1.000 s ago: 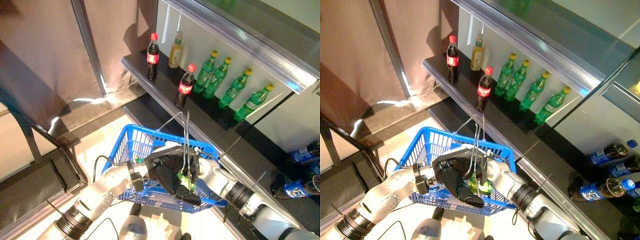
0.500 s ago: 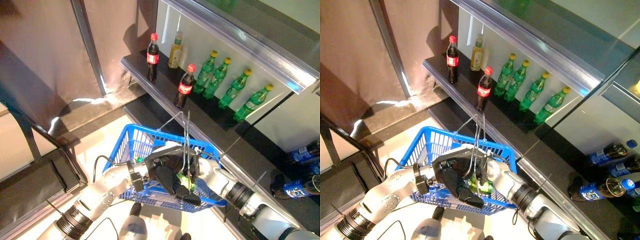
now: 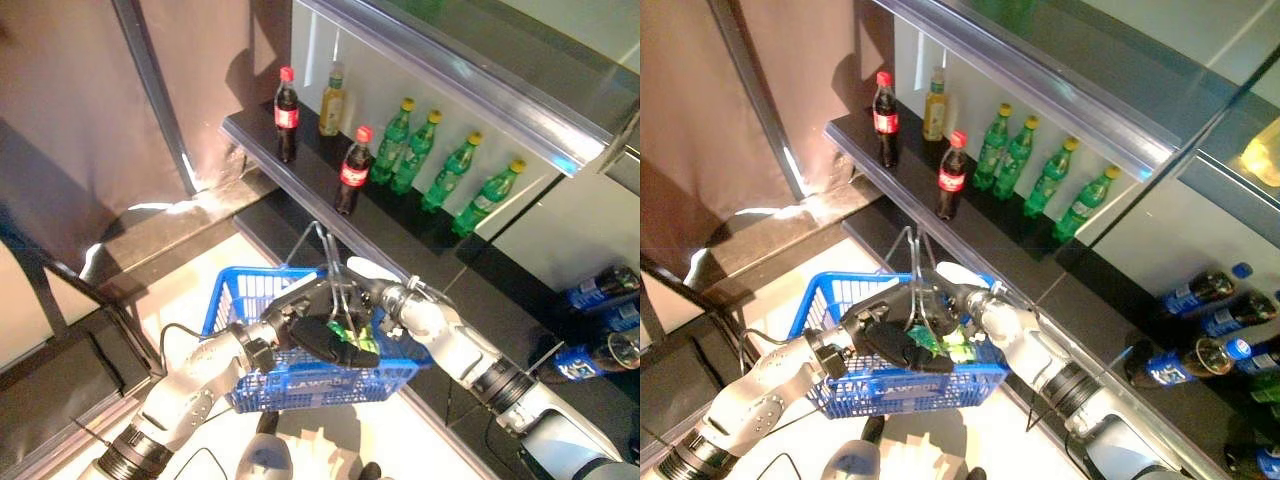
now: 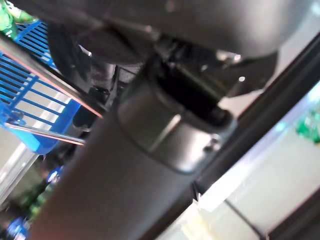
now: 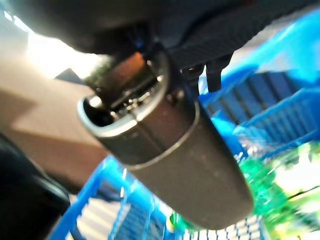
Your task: Pick up the drink and place into the basket.
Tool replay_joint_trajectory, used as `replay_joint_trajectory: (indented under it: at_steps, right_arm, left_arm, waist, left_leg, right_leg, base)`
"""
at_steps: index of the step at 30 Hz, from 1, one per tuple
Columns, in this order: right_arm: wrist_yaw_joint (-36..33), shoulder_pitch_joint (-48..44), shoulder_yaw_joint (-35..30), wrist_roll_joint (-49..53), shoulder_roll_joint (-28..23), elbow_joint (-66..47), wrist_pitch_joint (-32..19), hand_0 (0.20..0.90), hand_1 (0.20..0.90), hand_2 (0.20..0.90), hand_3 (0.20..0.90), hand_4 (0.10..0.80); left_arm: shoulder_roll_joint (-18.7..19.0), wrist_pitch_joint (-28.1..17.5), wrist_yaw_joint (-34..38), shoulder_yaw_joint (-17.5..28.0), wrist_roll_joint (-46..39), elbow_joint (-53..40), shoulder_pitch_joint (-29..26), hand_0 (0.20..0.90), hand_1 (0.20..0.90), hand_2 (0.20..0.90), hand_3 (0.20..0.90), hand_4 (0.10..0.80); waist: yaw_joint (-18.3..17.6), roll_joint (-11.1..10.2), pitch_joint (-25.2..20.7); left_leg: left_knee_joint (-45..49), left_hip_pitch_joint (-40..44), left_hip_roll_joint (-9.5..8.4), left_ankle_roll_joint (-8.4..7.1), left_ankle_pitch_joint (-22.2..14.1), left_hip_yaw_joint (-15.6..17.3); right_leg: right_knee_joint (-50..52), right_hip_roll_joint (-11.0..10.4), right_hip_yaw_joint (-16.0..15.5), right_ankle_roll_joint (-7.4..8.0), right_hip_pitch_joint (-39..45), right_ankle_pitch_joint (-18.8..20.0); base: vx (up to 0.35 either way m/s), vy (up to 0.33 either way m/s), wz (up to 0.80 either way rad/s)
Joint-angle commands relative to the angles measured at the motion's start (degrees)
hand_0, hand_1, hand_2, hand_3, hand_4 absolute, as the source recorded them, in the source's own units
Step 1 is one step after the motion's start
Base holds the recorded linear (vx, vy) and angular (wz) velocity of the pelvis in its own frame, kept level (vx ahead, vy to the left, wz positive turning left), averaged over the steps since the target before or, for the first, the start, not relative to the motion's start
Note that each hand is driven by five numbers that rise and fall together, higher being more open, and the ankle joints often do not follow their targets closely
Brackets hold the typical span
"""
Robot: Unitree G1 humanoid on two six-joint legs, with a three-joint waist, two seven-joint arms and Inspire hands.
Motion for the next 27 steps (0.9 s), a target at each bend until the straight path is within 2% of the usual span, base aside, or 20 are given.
replay_joint_trajectory:
  at_steps: [1,16,21,25,27]
  right_arm:
    - [-3.3,-0.2,-1.8,1.9,-2.0,-3.1,-1.8,0.900,0.900,0.900,0.900,0.800]
    - [-7.5,8.1,-11.4,8.7,-4.8,-10.5,-4.0,0.900,0.900,0.900,0.900,0.800]
    - [-9.6,14.4,-16.3,14.2,-4.3,-14.1,-8.7,0.900,0.900,0.900,0.900,0.800]
    - [-11.9,20.1,-21.0,18.8,-2.5,-15.5,-14.4,0.900,0.900,0.900,0.900,0.800]
    - [-12.8,24.2,-25.4,21.7,-0.1,-16.6,-18.7,0.900,0.900,0.900,0.900,0.800]
  left_arm:
    - [-11.0,-19.8,-0.9,7.1,-4.8,-11.8,-10.7,0.300,0.300,0.300,0.200,0.100]
    - [-10.3,-23.6,8.8,10.5,1.3,-8.9,-8.6,0.300,0.300,0.300,0.200,0.100]
    - [-10.5,-24.7,11.1,12.6,2.5,-7.4,-6.2,0.300,0.300,0.300,0.200,0.100]
    - [-10.9,-25.9,12.0,14.6,3.2,-5.3,-3.4,0.300,0.300,0.300,0.200,0.100]
    - [-11.2,-26.4,12.5,17.0,3.1,-3.3,-1.1,0.300,0.300,0.300,0.200,0.100]
  waist:
    - [-0.6,0.3,-10.8]
    - [-3.5,0.7,-10.6]
    - [-4.9,1.6,-10.7]
    - [-6.2,2.5,-10.9]
    - [-7.7,3.2,-11.2]
  left_leg:
    - [0.5,5.2,0.80,2.04,-8.2,3.9]
    - [0.3,5.2,1.17,2.13,-8.4,5.1]
    - [0.2,5.0,1.07,2.26,-8.4,5.5]
    - [0.0,5.0,0.83,2.41,-8.4,5.9]
    - [0.0,5.0,0.74,2.47,-8.5,6.4]
  right_leg:
    - [0.5,1.3,-1.3,-0.89,-2.5,3.1]
    - [0.3,1.7,0.7,-0.70,-3.4,3.1]
    - [0.2,1.7,1.6,-0.58,-4.0,3.2]
    - [0.1,1.6,2.4,-0.45,-4.5,3.3]
    - [0.1,1.5,3.3,-0.32,-5.1,3.4]
  base:
    - [-0.023,-0.013,-0.04]
    - [-0.023,-0.004,-0.06]
    - [-0.033,0.024,-0.12]
    - [-0.017,0.039,-0.11]
    - [-0.024,0.069,-0.10]
